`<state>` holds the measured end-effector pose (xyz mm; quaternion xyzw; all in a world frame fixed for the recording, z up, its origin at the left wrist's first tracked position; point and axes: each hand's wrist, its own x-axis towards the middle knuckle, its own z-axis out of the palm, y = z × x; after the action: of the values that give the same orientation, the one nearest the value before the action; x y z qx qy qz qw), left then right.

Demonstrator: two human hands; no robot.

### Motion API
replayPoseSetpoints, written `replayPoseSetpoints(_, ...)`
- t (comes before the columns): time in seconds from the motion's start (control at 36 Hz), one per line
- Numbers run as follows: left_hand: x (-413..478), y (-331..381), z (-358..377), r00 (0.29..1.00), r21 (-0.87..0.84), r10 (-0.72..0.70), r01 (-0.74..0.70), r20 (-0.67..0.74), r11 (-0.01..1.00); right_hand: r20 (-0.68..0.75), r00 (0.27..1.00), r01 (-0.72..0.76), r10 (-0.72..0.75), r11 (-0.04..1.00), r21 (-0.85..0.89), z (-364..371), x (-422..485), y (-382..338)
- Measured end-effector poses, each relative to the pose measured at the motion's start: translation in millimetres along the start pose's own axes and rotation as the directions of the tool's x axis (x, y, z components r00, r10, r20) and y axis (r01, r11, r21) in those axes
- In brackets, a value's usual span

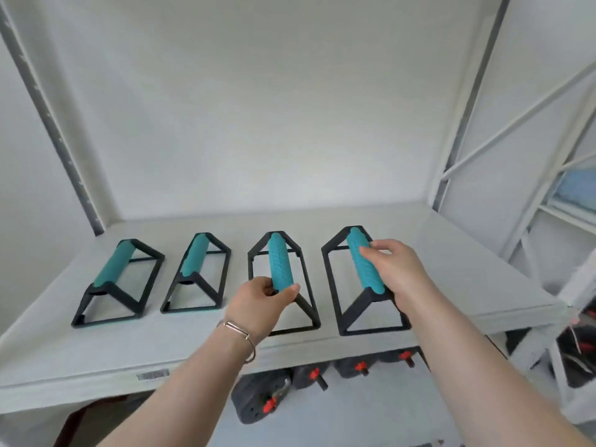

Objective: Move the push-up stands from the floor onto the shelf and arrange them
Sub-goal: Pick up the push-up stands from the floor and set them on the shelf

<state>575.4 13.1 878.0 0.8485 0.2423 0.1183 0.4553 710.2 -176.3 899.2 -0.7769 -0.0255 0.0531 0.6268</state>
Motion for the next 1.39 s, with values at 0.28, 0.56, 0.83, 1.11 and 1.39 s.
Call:
replayPoseSetpoints(0.28,97.9,-22.9,7.8,0.995,0.001,-0.063,0.063,0.073,0.998,-0.01,0.998,-0.069,0.068,0.993,-0.094,62.9,90.6,21.7)
replayPoseSetpoints(0.56,131.9,-37.6,11.7,0.99,-0.008,-0.09,0.092,0.106,0.996,-0.013,0.993,-0.116,0.116,0.985,-0.127,82.0,128.0,42.6)
replayPoseSetpoints(0.83,113.4,-34.7,22.6,0.998,0.105,-0.06,0.06,-0.001,0.993,0.011,0.999,-0.032,0.035,0.982,-0.187,72.3,118.6,49.1)
replayPoseSetpoints(1.11,55.4,-21.8,68.8,0.919,0.423,0.278,-0.143,-0.278,0.895,0.02,0.95,0.301,-0.313,0.892,-0.336,25.1,53.7,75.7)
replayPoseSetpoints(1.39,-42.2,1.1,152.7,0.867,0.619,0.475,-0.294,-0.147,0.728,0.118,0.754,0.557,-0.646,0.535,-0.635,-82.4,-21.4,136.8)
